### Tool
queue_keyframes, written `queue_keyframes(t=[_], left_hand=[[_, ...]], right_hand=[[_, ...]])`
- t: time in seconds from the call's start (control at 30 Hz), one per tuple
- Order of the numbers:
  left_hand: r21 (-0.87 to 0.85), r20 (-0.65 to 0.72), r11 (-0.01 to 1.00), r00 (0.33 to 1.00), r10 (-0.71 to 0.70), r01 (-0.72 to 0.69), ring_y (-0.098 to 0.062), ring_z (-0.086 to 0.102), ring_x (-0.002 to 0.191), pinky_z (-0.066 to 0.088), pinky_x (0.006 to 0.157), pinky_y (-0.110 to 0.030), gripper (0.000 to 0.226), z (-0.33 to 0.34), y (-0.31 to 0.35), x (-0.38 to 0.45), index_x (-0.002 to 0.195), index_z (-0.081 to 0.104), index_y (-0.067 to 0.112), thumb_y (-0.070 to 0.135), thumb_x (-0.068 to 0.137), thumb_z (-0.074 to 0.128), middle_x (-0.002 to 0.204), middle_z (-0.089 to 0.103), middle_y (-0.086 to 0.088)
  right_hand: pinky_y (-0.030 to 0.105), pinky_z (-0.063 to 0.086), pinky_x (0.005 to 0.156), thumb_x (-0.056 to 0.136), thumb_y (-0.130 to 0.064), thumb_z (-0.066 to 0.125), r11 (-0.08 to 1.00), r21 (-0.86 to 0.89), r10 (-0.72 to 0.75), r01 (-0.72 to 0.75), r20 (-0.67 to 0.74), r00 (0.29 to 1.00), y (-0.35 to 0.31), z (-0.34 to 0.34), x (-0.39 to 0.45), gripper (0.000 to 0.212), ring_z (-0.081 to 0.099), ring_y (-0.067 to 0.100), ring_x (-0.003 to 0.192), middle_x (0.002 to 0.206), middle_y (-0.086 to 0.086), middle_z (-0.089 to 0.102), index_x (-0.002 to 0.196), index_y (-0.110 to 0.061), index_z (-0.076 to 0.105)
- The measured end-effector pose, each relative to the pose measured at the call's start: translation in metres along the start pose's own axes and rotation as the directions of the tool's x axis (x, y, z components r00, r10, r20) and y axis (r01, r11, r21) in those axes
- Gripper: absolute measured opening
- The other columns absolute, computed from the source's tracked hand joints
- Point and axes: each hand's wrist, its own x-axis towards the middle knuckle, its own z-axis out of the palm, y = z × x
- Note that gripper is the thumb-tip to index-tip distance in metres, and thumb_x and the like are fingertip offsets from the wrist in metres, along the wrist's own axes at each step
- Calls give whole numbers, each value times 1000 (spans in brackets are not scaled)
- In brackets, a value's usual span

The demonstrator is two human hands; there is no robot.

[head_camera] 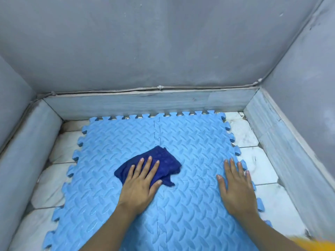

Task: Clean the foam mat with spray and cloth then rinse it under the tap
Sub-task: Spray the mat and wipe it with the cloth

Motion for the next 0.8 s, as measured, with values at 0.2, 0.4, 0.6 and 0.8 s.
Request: queue_keyframes(t=[0.2,0.4,0.6,0.8], left_hand=[[8,-15,992,992,127,-127,-23,-7,148,-5,118,-45,57,5,107,128,150,-7,40,55,96,4,161,-6,3],[-32,110,984,978,179,-177,-18,-11,148,-7,118,-44,51,-8,124,191,150,2,42,48,101,11,161,-9,7],[-56,-61,972,971,-232,228,-22,2,148,4,119,-45,52,-28,-63,141,152,12,34,40,102,23,162,3,0],[-58,0,940,941,-337,337,-26,1,148,7,118,-48,66,-32,-110,20,152,9,27,55,92,12,161,6,-2]], right_hand=[[38,4,122,98,-50,20,1000,17,-21,22,-34,999,7,6,1,64,6,15,151,161,-2,18,154,-19,25],[35,6,122,97,-49,24,997,79,-10,13,-39,999,10,5,1,63,8,12,150,161,-4,21,153,-22,29],[32,1,122,98,-47,24,997,78,-11,14,-39,999,8,3,2,62,9,13,150,160,-3,20,153,-20,29],[35,5,121,98,-45,28,998,70,-1,6,-69,998,7,2,1,60,18,19,149,158,2,29,151,-17,34]])
